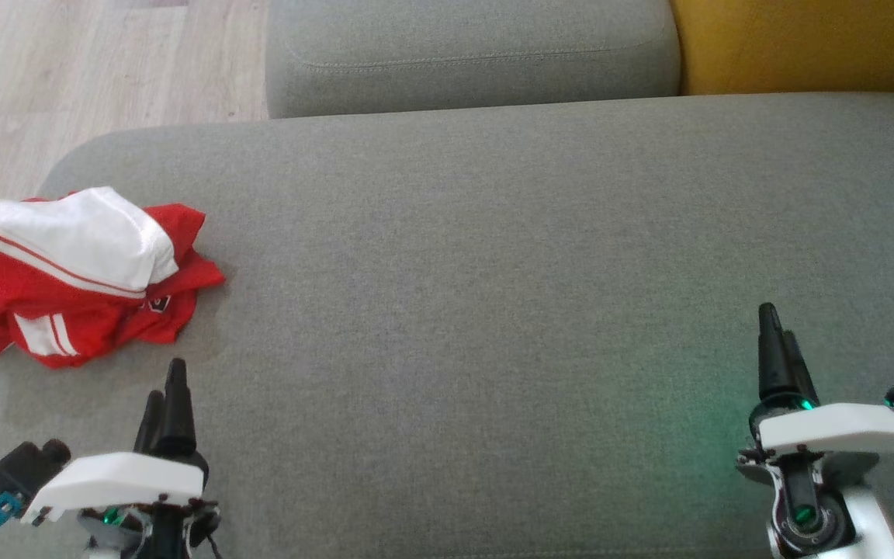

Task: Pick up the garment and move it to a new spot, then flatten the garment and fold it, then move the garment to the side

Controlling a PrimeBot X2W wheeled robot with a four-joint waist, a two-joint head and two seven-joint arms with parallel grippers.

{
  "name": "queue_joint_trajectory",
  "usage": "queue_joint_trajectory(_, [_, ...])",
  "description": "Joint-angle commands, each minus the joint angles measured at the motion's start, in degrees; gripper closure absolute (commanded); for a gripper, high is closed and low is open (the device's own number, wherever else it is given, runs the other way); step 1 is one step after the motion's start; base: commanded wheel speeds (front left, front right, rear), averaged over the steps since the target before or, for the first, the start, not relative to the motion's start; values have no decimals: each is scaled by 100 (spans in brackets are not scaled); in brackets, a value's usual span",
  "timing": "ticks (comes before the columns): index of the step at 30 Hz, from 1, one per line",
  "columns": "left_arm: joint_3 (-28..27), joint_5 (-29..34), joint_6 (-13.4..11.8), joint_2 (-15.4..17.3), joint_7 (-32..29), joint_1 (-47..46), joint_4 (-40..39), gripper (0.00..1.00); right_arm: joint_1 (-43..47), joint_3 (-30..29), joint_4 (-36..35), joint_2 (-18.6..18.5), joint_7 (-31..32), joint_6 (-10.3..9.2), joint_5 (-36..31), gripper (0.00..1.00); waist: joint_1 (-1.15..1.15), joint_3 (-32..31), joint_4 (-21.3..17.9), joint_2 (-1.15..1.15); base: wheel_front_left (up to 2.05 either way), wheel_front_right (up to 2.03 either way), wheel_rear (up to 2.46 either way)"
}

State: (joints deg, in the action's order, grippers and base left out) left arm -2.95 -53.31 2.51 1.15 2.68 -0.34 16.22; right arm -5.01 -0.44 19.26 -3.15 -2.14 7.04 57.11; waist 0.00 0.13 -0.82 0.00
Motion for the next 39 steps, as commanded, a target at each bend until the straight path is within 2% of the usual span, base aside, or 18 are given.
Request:
queue_joint_trajectory(1, [-87,185,-31,88,59,-299,-235,0,-345,87,-227,-72,-102,20,-185,0,0,-1,-2,0,0,0,0])
queue_joint_trajectory(28, [169,2182,-482,210,511,-390,-589,0,-562,355,-536,-53,-559,30,-2157,0,0,12,-36,0,0,0,0])
queue_joint_trajectory(39, [250,2922,-658,214,696,-375,-638,0,-561,491,-421,-56,-745,34,-2913,0,0,35,-61,0,0,0,0])
